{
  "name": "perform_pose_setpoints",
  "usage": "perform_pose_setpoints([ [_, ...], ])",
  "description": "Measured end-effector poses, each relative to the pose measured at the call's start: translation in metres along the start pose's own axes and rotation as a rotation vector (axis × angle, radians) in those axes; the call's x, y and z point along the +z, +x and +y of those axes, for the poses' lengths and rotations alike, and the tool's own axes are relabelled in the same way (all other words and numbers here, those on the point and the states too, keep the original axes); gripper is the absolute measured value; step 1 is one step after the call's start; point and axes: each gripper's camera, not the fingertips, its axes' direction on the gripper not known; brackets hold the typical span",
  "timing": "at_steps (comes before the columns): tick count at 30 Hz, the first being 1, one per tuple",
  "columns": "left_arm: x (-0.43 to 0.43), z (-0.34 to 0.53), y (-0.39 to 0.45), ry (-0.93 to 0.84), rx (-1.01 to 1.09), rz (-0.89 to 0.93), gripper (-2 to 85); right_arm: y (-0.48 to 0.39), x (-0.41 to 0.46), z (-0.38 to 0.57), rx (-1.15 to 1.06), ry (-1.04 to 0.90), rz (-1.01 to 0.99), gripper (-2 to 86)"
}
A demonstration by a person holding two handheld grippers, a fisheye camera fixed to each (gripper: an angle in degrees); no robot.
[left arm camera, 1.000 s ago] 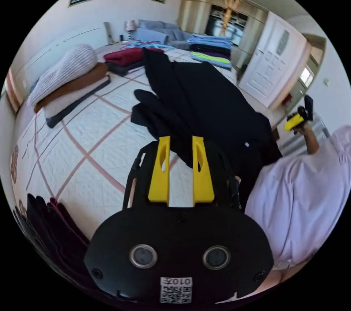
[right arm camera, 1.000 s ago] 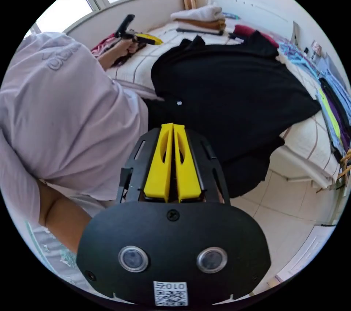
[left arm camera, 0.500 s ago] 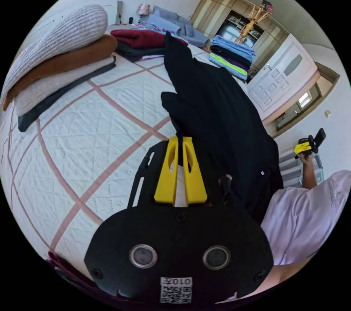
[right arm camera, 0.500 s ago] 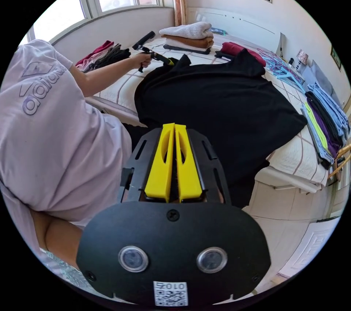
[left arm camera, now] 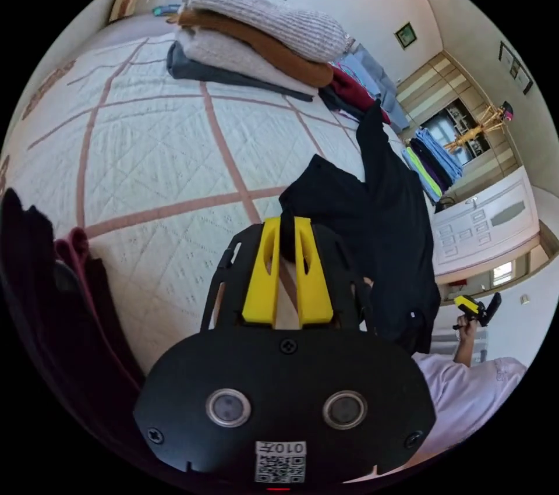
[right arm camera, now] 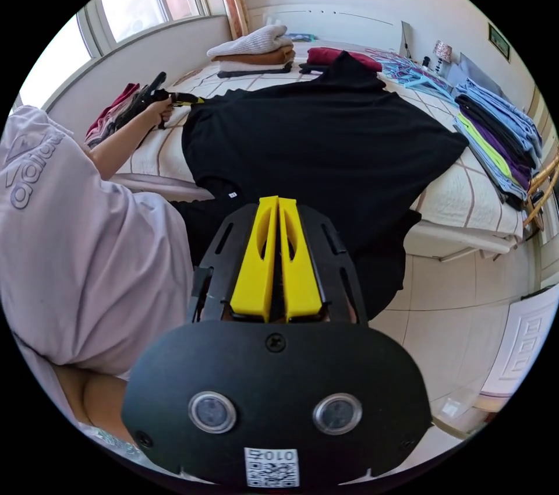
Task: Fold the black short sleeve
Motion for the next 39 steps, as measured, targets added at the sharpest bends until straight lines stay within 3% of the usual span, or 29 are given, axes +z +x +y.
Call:
perform_pose_setpoints([
  [2,-0.018,0.01,0.037,0.019,0.134,-0.136,6.8,-0.006,0.003,0.006,0.012,-0.002,0.016,4.5],
  [4,-0.036,0.033,0.101,0.025,0.412,-0.25,8.0,-0.015,0.006,0.012,0.002,0.014,0.024,6.6],
  [5,-0.038,0.042,0.119,0.022,0.506,-0.259,8.3,-0.024,0.011,0.015,-0.017,0.008,0.044,8.6],
  [7,-0.038,0.091,0.189,-0.024,0.92,-0.297,8.8,-0.041,0.026,0.018,-0.07,-0.052,0.1,10.9],
  [10,-0.031,0.15,0.239,-0.046,1.209,-0.264,9.3,-0.073,0.059,0.02,-0.167,-0.18,0.15,12.0],
  [15,-0.017,0.187,0.279,-0.127,1.372,-0.296,10.1,-0.112,0.101,0.015,-0.278,-0.284,0.223,12.4],
  [22,-0.011,0.214,0.346,-0.063,1.542,-0.349,8.9,-0.127,0.119,0.002,-0.278,-0.241,0.314,11.6],
  [31,-0.002,0.21,0.377,-0.154,1.542,-0.251,2.1,-0.12,0.122,-0.002,-0.246,-0.185,0.339,6.0],
  [39,-0.009,0.193,0.409,-0.29,1.561,-0.21,0.1,-0.092,0.098,-0.007,-0.217,-0.202,0.222,3.8],
])
